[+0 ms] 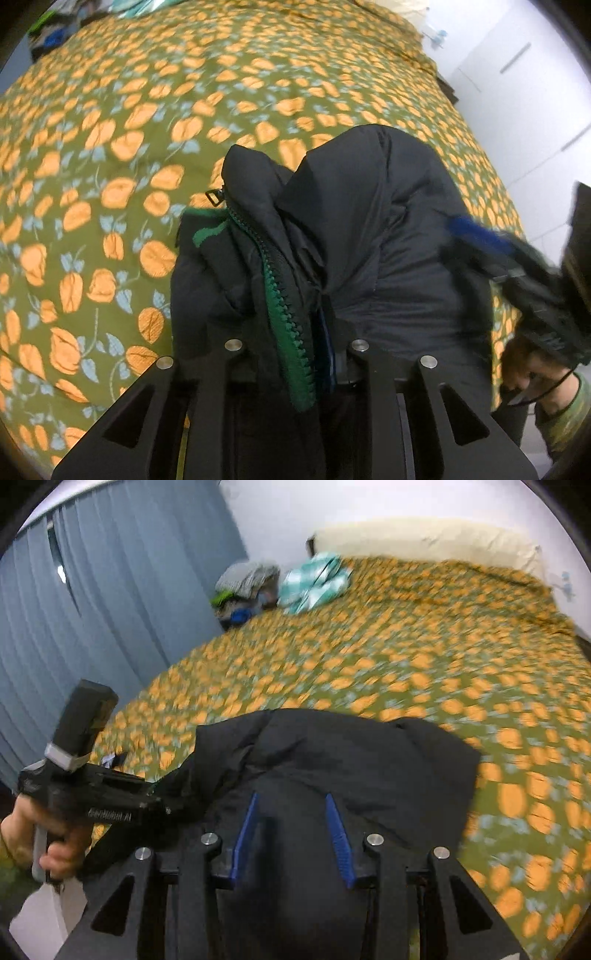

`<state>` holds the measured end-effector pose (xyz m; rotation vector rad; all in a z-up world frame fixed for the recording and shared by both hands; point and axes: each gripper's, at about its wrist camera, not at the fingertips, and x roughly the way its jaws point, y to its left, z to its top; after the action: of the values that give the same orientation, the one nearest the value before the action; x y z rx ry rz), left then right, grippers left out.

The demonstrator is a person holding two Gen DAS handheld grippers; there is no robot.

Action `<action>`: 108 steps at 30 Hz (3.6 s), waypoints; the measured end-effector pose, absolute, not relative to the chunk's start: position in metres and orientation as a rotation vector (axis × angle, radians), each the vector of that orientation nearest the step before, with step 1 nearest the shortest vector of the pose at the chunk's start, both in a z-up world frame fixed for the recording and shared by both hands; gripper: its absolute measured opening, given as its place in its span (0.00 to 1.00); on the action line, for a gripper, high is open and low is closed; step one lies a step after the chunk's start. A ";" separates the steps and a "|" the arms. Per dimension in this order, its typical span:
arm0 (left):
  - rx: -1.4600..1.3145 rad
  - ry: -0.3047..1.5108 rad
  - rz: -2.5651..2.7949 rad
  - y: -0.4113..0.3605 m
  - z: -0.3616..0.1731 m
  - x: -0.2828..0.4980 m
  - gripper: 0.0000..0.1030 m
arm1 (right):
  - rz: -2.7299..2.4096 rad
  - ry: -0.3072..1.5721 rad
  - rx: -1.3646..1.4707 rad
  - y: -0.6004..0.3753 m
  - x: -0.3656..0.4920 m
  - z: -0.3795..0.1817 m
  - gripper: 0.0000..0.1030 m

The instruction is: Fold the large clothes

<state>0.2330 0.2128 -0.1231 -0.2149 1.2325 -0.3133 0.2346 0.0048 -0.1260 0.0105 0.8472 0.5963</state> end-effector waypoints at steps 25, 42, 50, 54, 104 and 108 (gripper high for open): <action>-0.355 1.273 -0.342 0.240 -0.183 0.240 0.25 | 0.523 0.895 -0.085 0.032 0.216 -0.147 0.40; -0.342 1.267 -0.316 0.234 -0.185 0.242 0.28 | 0.626 0.970 -0.043 0.039 0.125 -0.220 0.36; -0.390 1.271 -0.321 0.240 -0.182 0.240 0.30 | 0.589 0.951 -0.129 0.055 0.106 -0.191 0.36; -0.398 1.254 -0.325 0.242 -0.182 0.236 0.31 | 0.603 0.896 -0.069 0.055 0.117 -0.141 0.38; -0.182 1.469 -0.701 0.182 -0.207 0.256 1.00 | 0.567 0.926 -0.274 0.085 0.127 -0.186 0.39; -0.228 1.449 -0.693 0.187 -0.205 0.253 1.00 | 0.594 0.941 0.027 0.024 0.114 -0.153 0.42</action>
<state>0.2529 0.1871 -0.2052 -0.2278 1.4493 -0.6934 0.1140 0.0237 -0.1535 0.0268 0.9407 0.5939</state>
